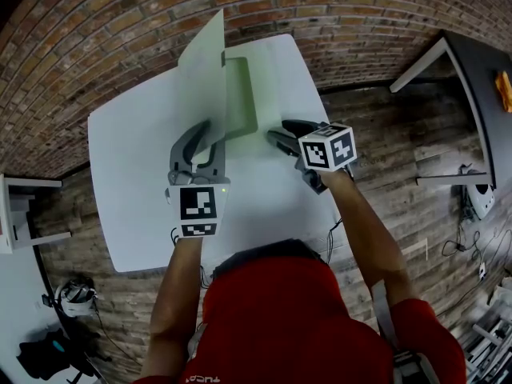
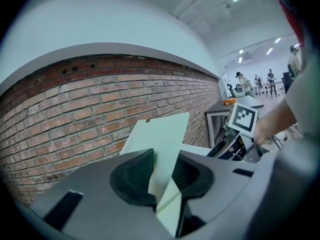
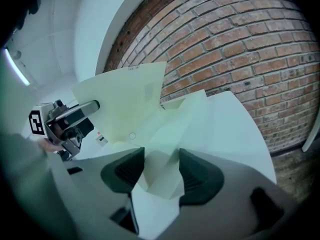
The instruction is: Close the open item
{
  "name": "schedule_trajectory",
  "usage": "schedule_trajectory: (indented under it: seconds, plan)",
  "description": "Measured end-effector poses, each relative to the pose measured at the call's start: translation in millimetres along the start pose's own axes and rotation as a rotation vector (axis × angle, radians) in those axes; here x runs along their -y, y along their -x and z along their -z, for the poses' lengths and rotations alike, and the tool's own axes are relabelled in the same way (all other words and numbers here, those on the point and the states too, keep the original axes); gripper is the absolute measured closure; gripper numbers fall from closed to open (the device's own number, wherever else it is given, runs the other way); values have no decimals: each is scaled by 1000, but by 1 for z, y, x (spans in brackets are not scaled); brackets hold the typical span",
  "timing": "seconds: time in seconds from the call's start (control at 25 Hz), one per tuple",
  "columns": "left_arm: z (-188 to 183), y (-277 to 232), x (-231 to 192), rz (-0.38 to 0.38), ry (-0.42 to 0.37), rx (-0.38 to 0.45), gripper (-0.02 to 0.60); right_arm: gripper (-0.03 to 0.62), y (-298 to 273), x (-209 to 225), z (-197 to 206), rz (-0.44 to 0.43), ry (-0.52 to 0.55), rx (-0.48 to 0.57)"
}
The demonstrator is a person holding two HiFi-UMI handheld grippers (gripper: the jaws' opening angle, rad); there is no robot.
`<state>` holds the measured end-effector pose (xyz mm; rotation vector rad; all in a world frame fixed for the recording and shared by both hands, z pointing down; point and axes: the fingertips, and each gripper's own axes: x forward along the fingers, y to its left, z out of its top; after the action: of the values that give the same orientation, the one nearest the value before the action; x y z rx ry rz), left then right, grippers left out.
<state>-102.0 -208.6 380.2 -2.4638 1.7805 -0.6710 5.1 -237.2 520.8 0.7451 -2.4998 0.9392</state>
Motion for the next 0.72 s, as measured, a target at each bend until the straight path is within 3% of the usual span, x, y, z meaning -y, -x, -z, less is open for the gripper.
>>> schedule_trajectory:
  seconds: [0.72]
  plan:
    - [8,-26,42,88,-35,-44,489,368,0,2,2,-26,17,-7]
